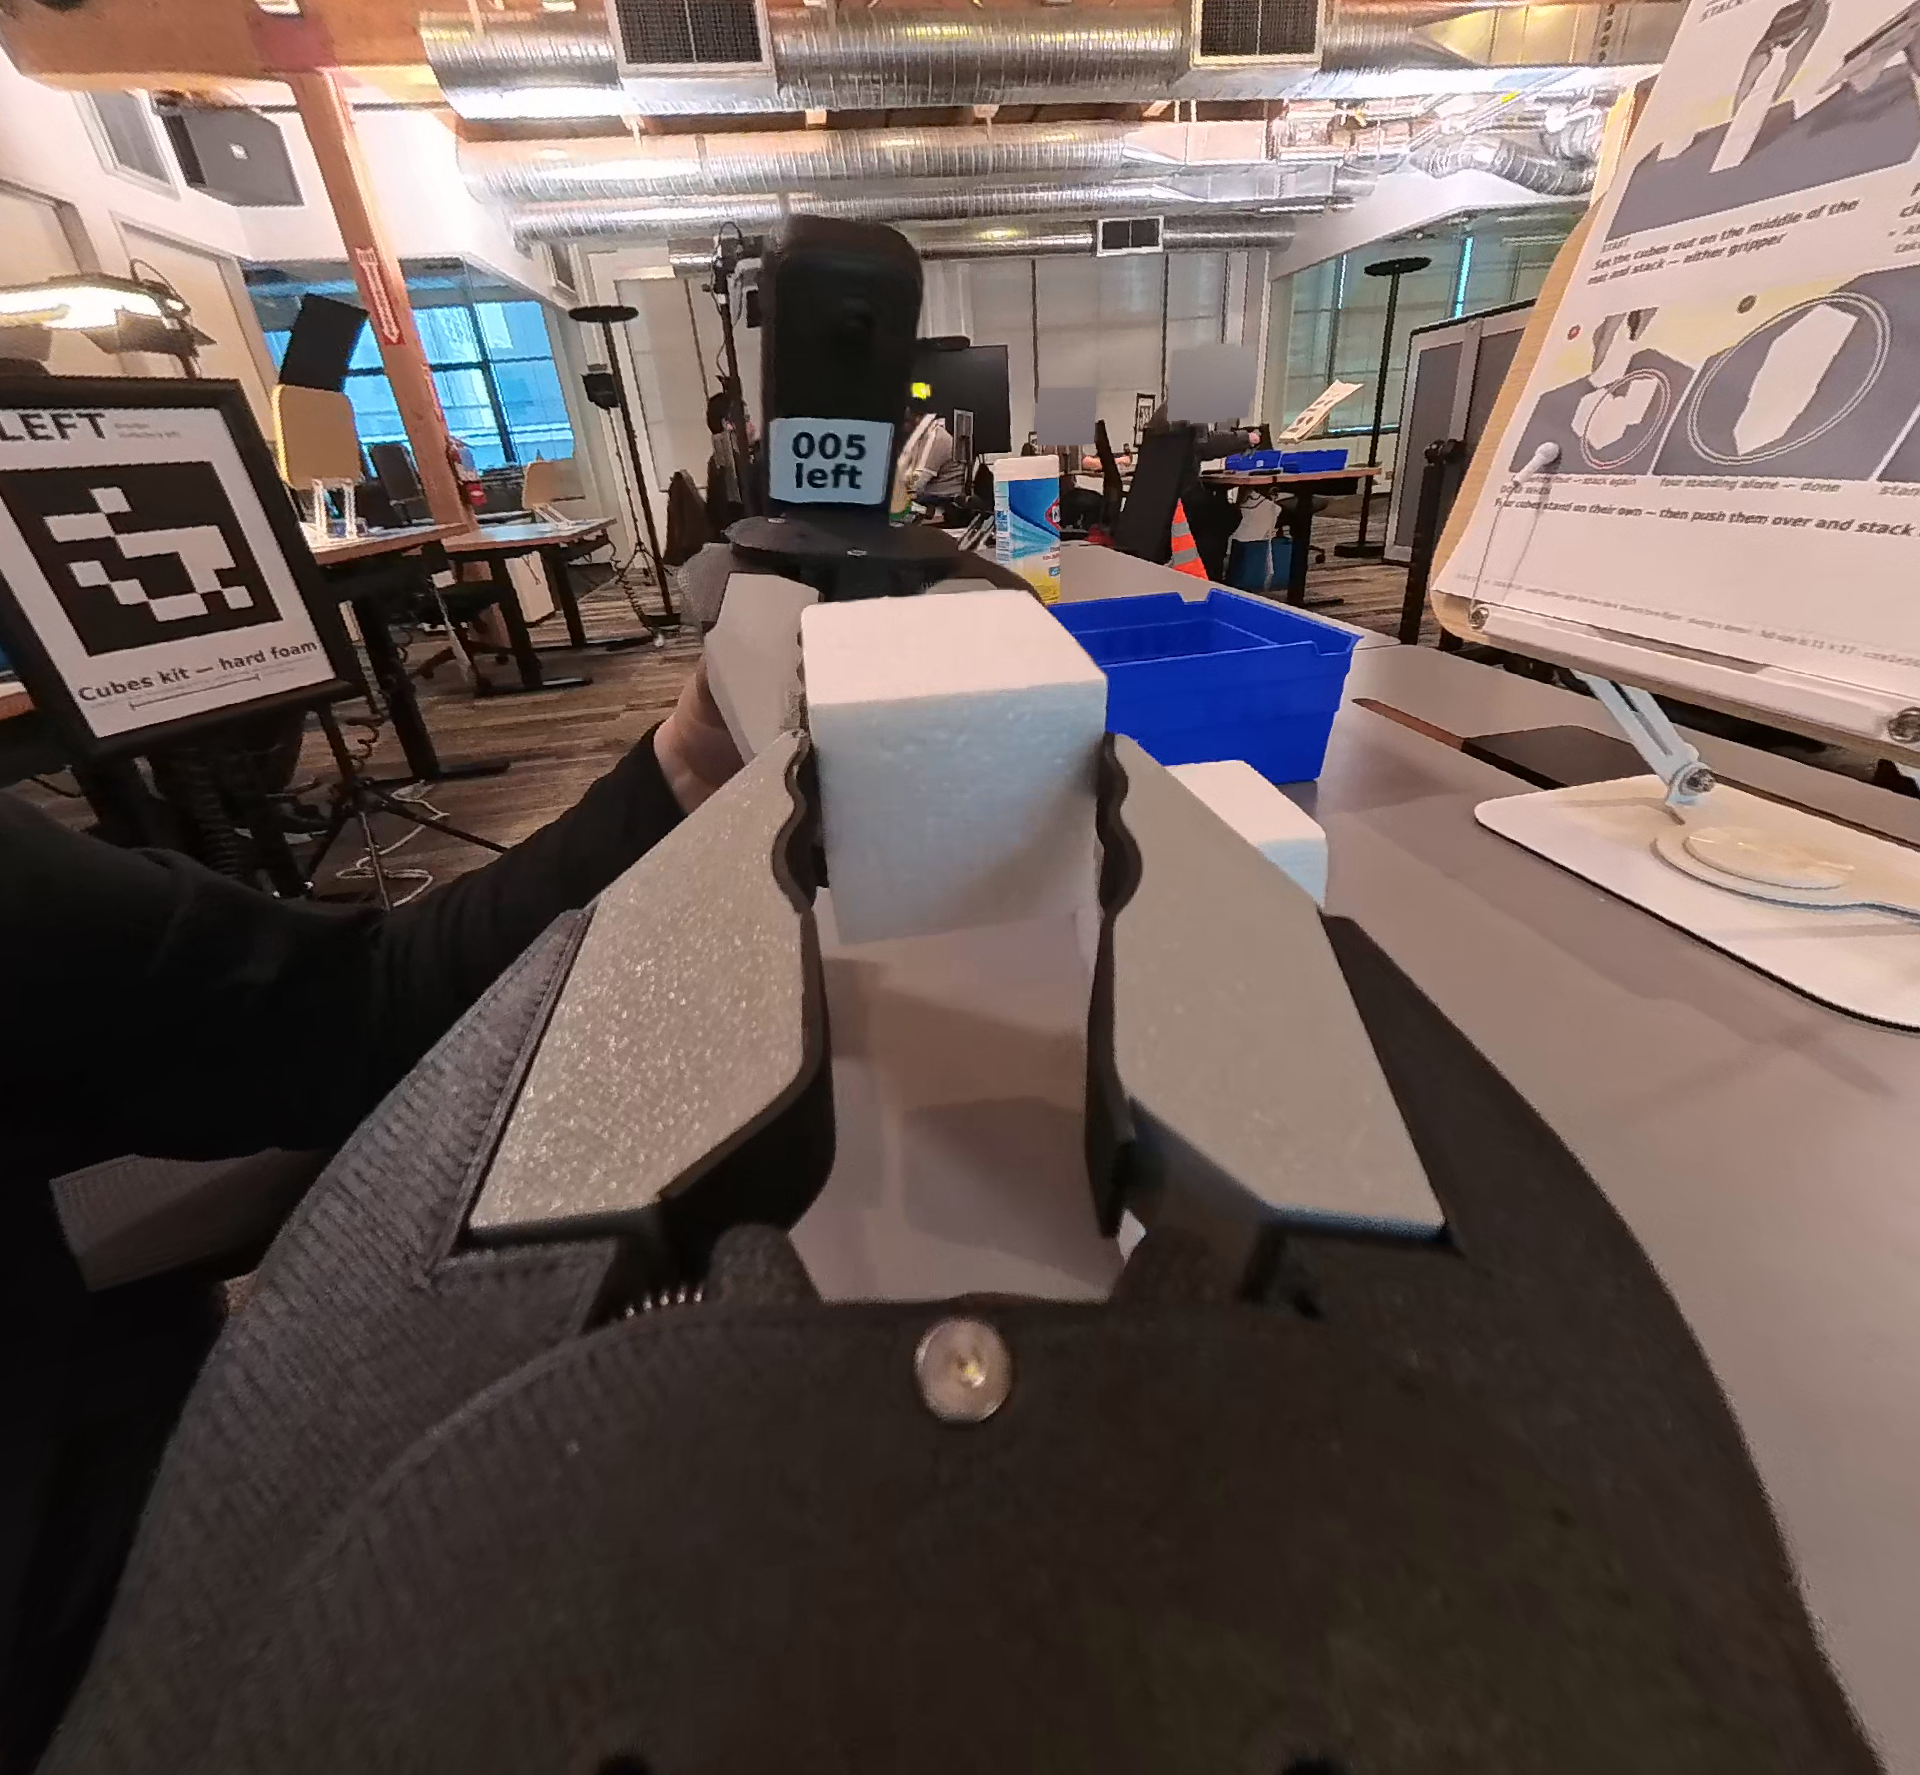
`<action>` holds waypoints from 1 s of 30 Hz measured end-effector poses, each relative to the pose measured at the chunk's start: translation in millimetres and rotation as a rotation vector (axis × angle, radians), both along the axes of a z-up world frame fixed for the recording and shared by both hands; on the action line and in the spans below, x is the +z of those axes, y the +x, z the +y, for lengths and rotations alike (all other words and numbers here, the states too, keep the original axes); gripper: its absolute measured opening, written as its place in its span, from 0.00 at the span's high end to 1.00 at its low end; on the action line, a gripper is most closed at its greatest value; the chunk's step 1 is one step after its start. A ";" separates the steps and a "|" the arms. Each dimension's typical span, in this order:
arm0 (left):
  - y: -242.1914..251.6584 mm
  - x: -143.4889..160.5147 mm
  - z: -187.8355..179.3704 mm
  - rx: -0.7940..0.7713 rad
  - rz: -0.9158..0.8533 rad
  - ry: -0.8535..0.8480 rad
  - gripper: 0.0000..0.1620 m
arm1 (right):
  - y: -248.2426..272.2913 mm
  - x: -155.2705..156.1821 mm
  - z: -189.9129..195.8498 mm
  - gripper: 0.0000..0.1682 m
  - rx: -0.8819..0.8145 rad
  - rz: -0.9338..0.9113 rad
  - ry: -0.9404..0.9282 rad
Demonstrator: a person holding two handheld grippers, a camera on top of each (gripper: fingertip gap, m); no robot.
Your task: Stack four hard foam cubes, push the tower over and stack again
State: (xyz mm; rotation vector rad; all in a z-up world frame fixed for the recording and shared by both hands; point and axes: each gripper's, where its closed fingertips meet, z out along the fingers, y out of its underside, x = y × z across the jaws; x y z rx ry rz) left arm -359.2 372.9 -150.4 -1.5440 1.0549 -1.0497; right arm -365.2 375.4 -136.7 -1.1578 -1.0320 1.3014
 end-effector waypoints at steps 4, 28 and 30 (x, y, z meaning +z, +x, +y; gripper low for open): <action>-1.6 0.6 0.5 0.013 0.013 0.021 0.65 | -1.4 -1.2 0.0 0.69 0.010 0.002 -0.016; -48.5 55.8 52.0 -0.136 -0.289 0.075 0.66 | 46.7 10.0 53.2 0.72 -0.151 0.152 -0.091; -48.4 43.6 60.3 -0.129 -0.288 0.018 0.66 | 44.6 5.1 56.2 0.72 -0.149 0.137 -0.110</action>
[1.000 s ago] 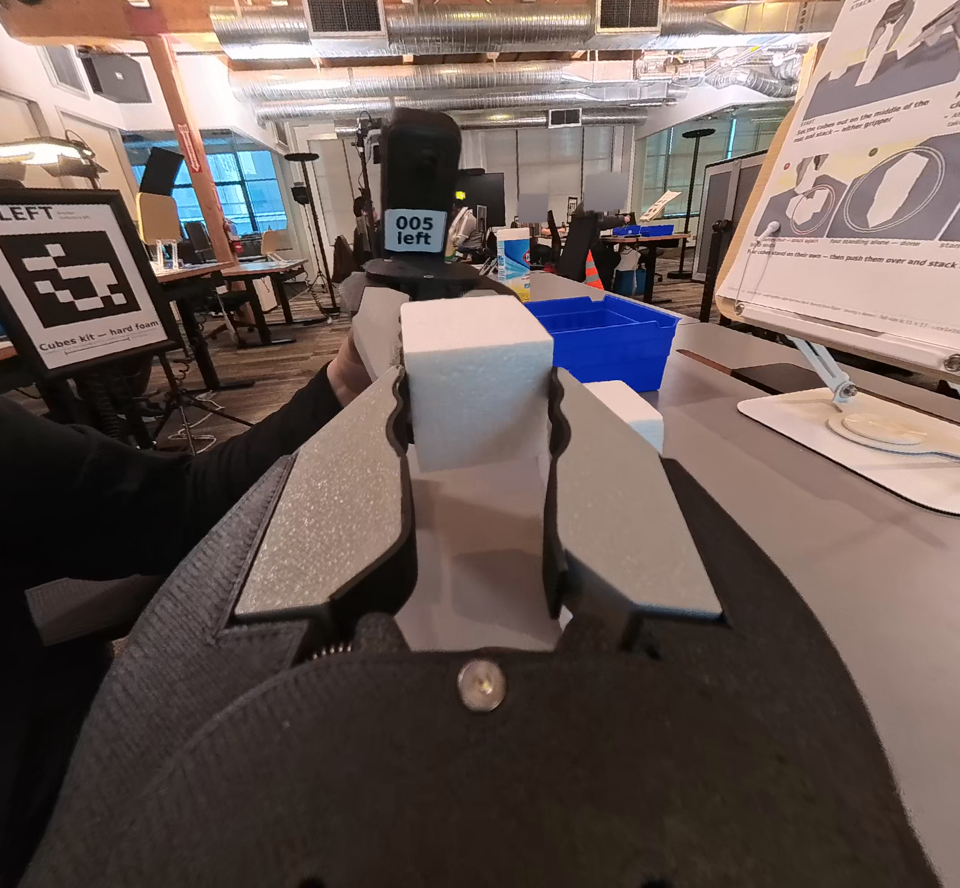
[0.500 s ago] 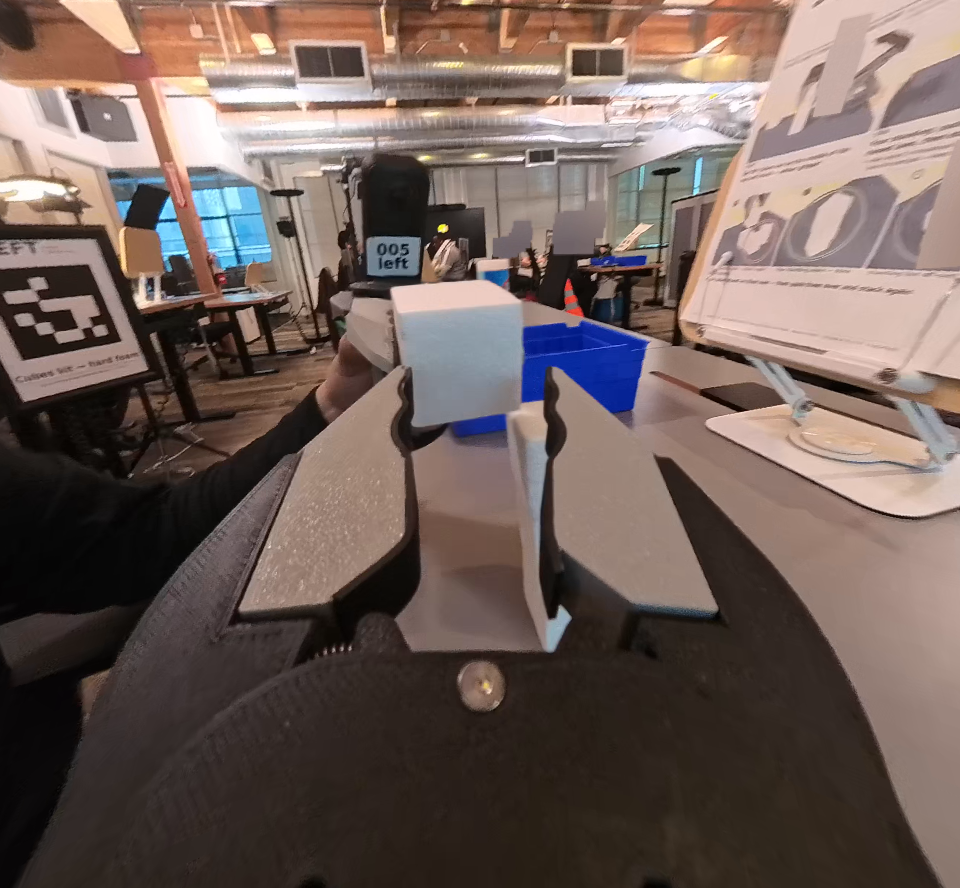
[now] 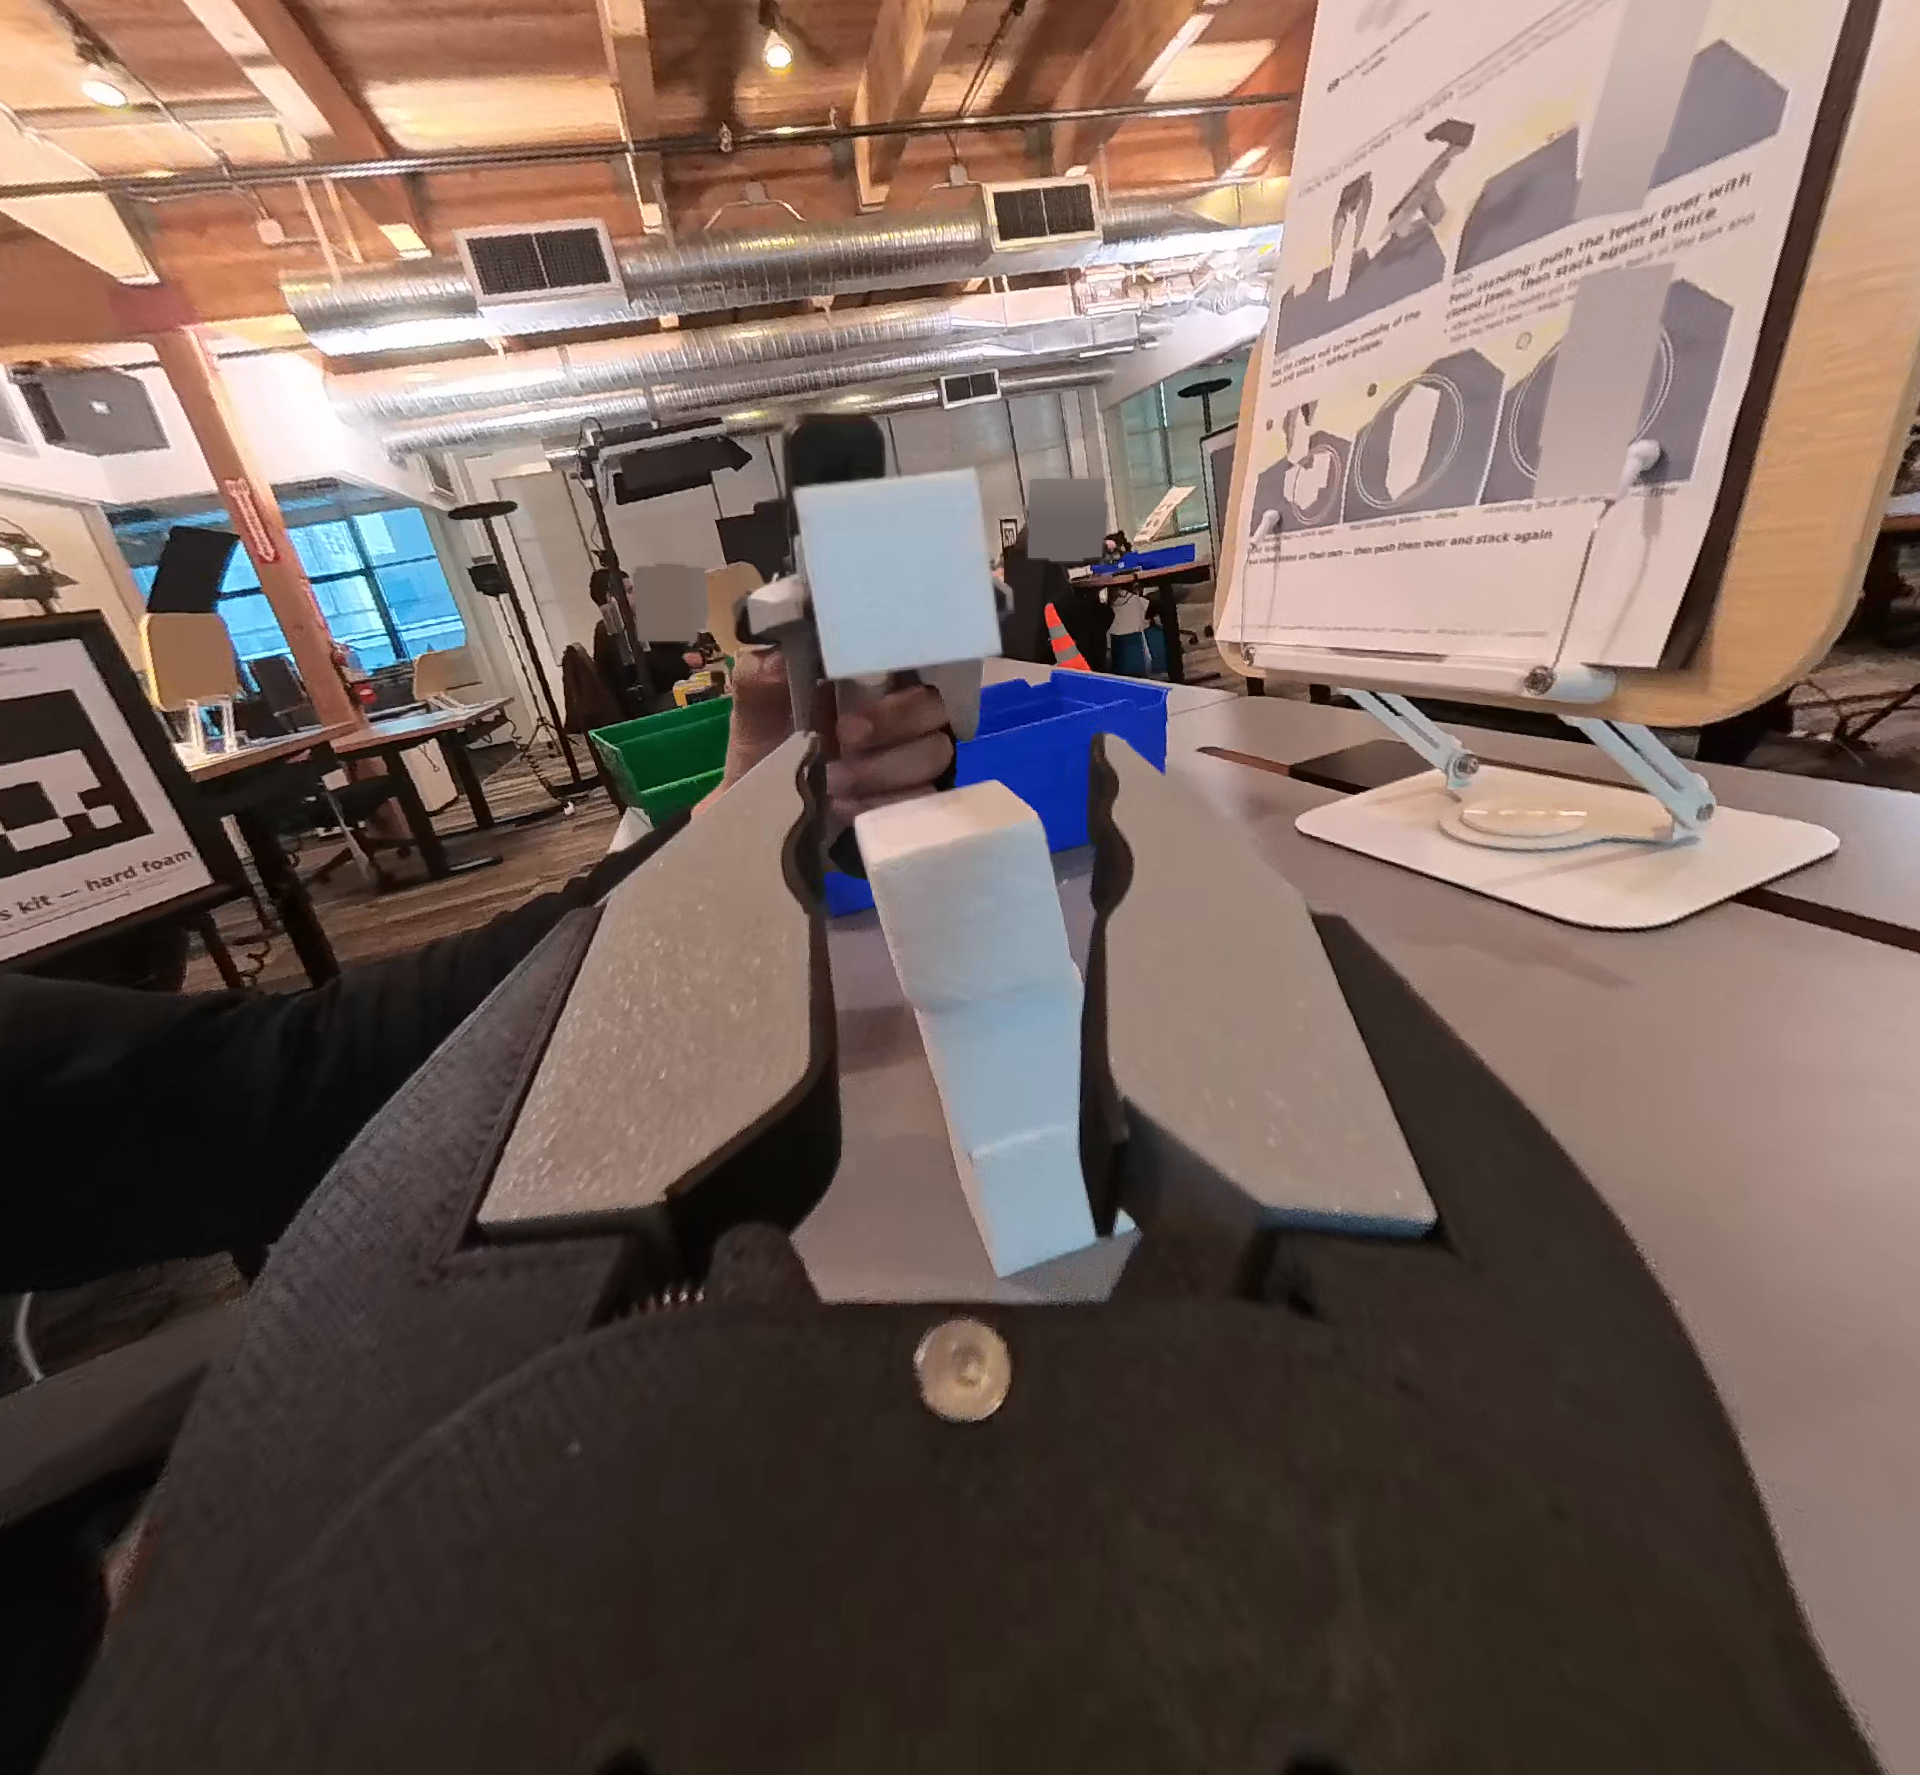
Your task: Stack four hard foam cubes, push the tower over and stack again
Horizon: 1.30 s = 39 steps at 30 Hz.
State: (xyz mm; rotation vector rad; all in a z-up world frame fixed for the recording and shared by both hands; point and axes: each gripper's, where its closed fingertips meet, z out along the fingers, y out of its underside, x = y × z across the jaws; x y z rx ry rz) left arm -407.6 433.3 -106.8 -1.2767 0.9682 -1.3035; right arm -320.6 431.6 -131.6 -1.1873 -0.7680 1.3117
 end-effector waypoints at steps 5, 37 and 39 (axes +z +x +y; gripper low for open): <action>-3.0 -10.9 11.6 0.065 0.026 0.009 0.66 | -9.4 -10.4 -1.8 0.72 0.010 -0.050 0.004; 17.7 -34.2 0.7 0.070 0.113 0.059 0.65 | -13.8 -13.3 -5.1 0.73 0.020 -0.076 0.015; 17.9 -34.4 -0.1 0.070 0.111 0.061 0.65 | -13.9 -13.3 -5.2 0.73 0.021 -0.076 0.013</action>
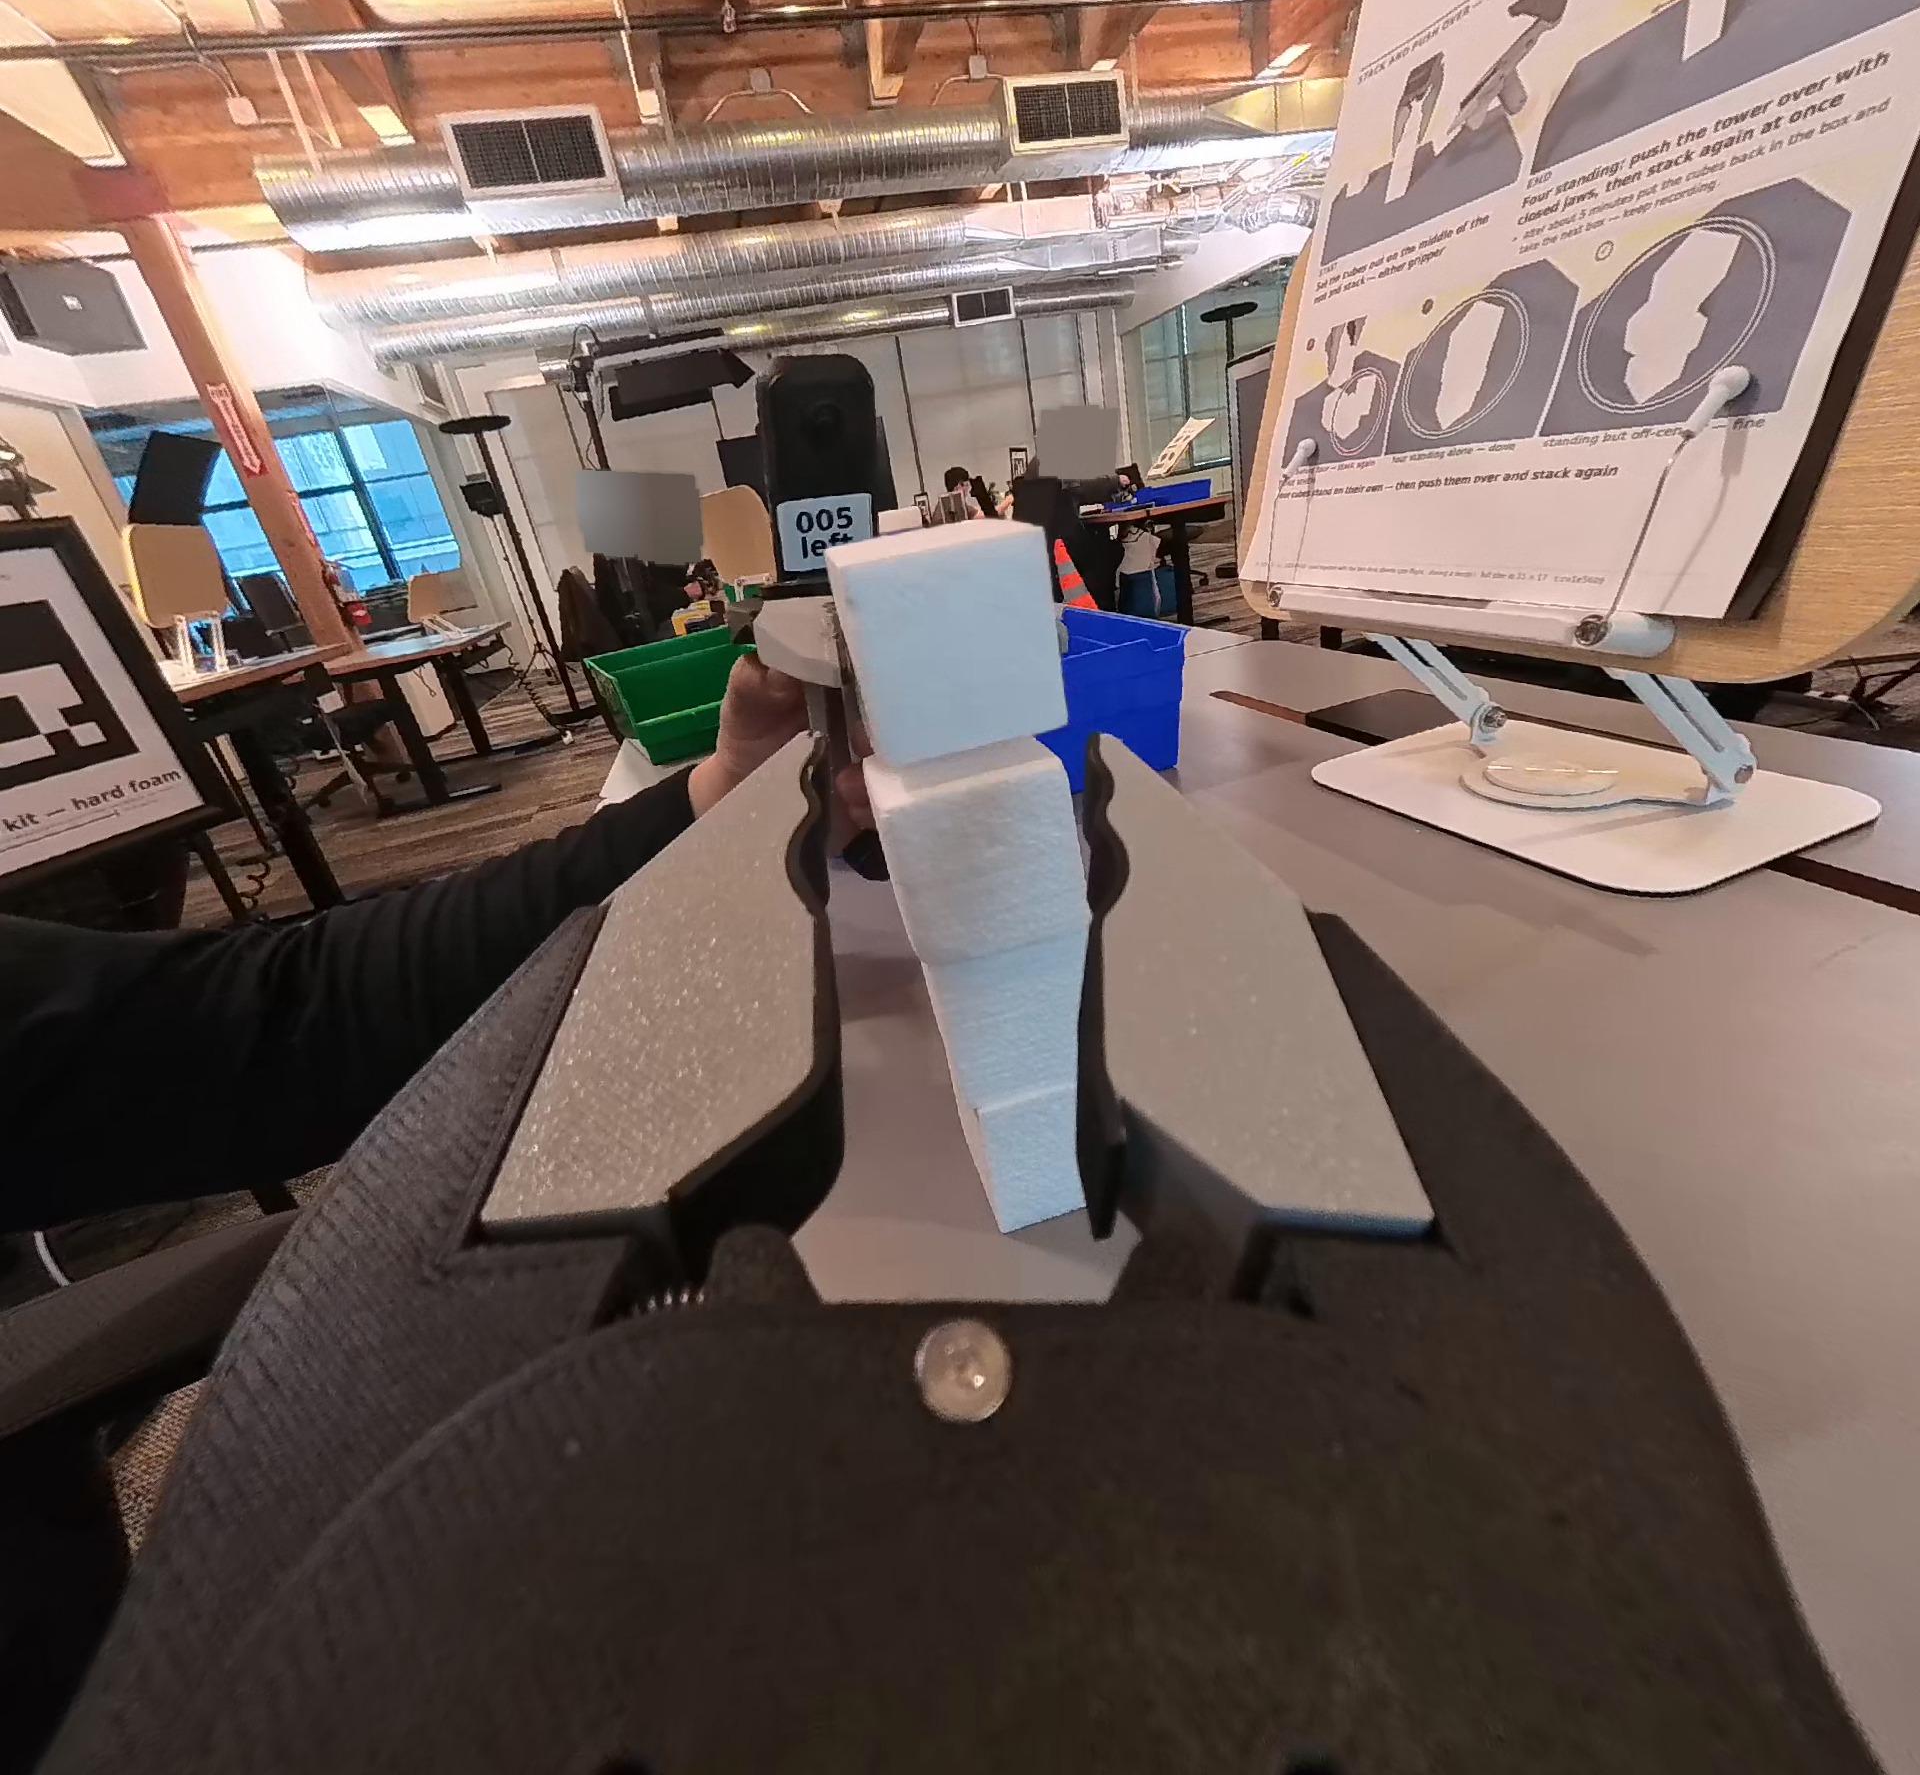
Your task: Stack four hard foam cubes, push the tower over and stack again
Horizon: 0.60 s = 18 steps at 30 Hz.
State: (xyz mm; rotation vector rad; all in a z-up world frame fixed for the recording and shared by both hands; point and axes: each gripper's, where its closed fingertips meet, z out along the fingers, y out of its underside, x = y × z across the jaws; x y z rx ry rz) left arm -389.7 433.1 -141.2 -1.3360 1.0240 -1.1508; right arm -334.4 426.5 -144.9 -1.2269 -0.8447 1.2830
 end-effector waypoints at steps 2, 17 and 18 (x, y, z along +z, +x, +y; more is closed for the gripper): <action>1.2 -2.2 -0.6 0.003 0.007 0.005 0.65 | -0.3 -0.3 -0.1 0.73 0.001 -0.001 -0.001; 3.9 0.6 -0.7 0.001 -0.067 -0.004 0.65 | -0.7 -0.9 -0.8 0.73 0.005 -0.003 -0.002; 4.5 -0.3 -1.0 -0.002 -0.065 -0.005 0.65 | -0.5 -0.8 -0.9 0.73 0.005 -0.002 -0.002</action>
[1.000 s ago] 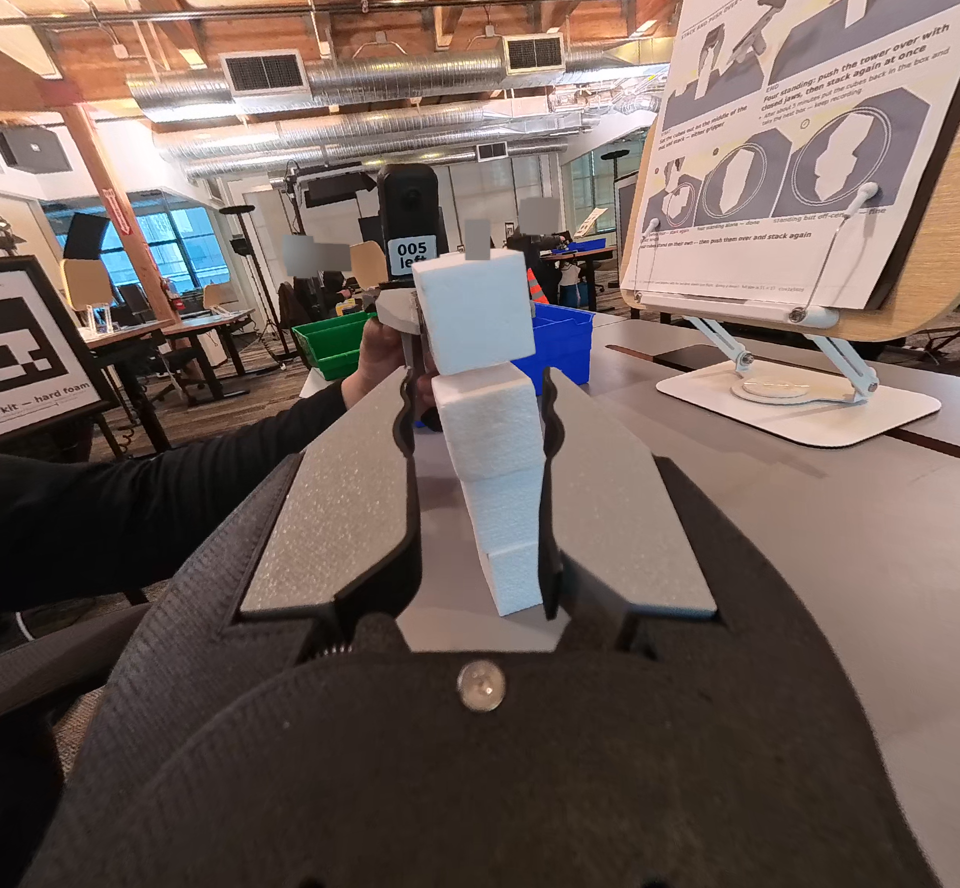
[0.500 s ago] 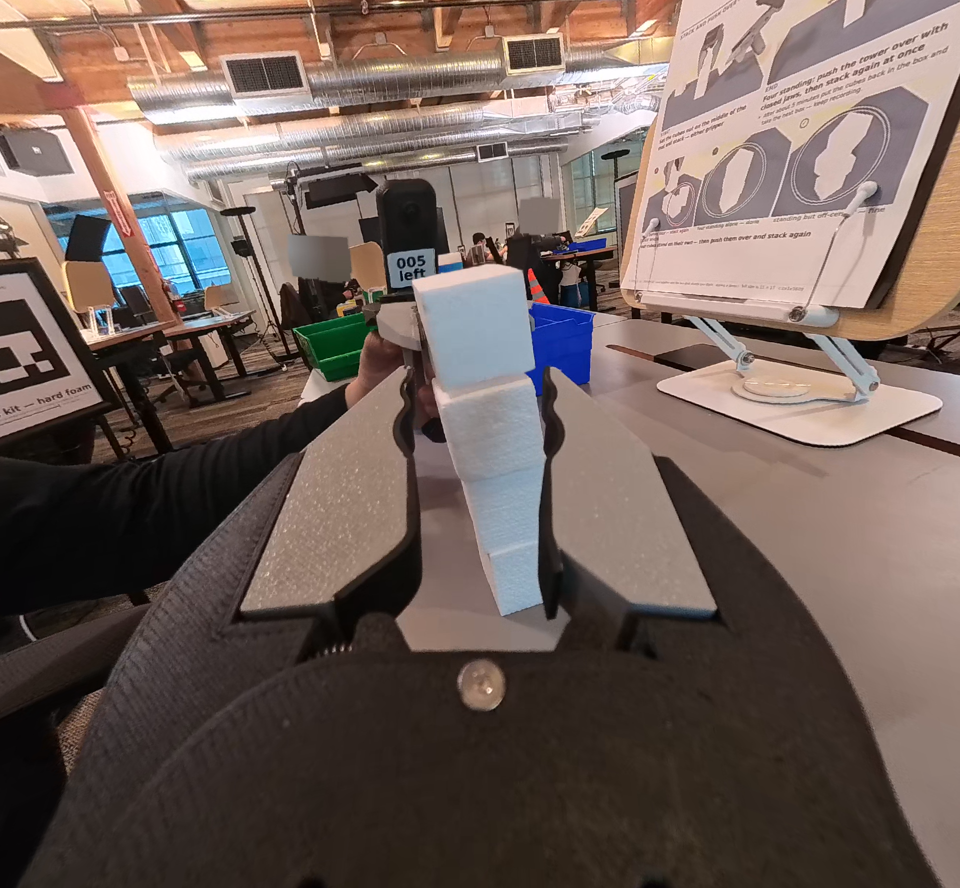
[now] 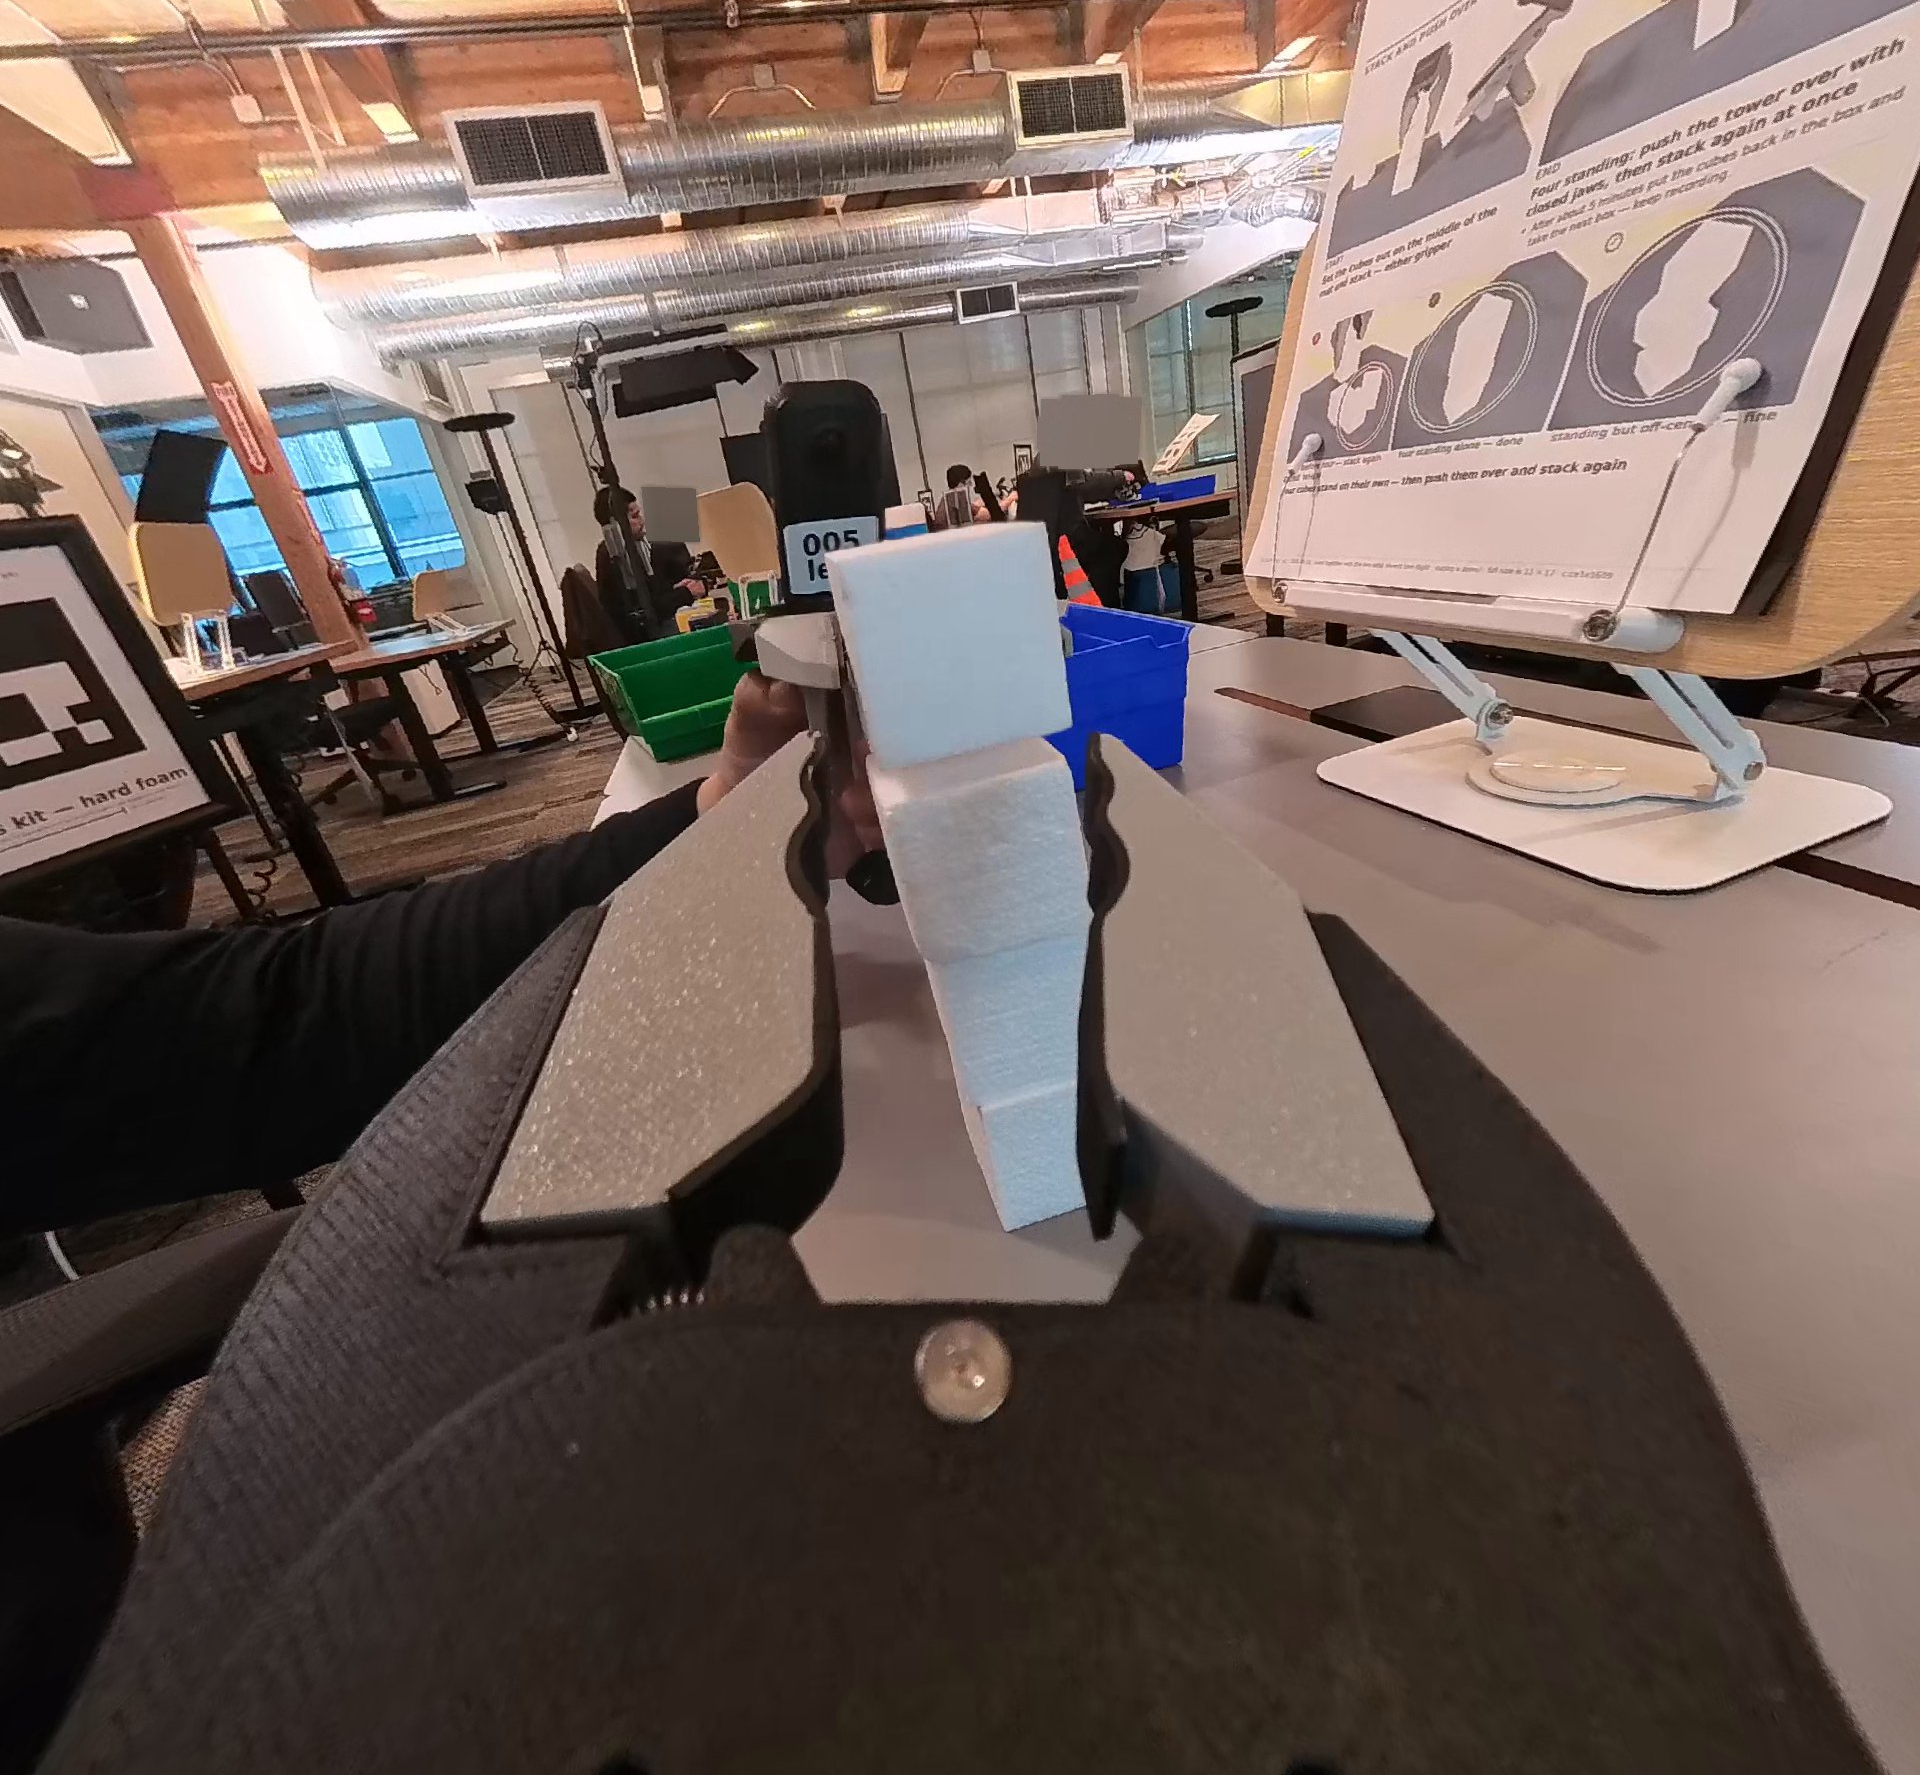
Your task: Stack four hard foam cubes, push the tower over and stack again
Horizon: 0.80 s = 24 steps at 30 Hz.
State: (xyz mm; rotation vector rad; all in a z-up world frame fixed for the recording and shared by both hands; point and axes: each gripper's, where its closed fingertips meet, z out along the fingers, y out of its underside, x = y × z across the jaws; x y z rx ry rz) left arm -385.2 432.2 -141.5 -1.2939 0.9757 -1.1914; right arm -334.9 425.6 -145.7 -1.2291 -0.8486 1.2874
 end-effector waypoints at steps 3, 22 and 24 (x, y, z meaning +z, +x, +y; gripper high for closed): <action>0.9 -0.6 -0.6 -0.004 -0.003 0.002 0.65 | 0.2 0.3 -0.2 0.73 0.002 0.002 -0.001; -0.7 -0.2 -1.1 -0.014 -0.042 0.018 0.65 | -1.2 -0.6 -2.3 0.72 0.013 -0.001 -0.003; -1.3 -0.4 -0.7 -0.012 -0.042 0.019 0.65 | -1.3 -0.8 -2.4 0.72 0.014 -0.002 -0.003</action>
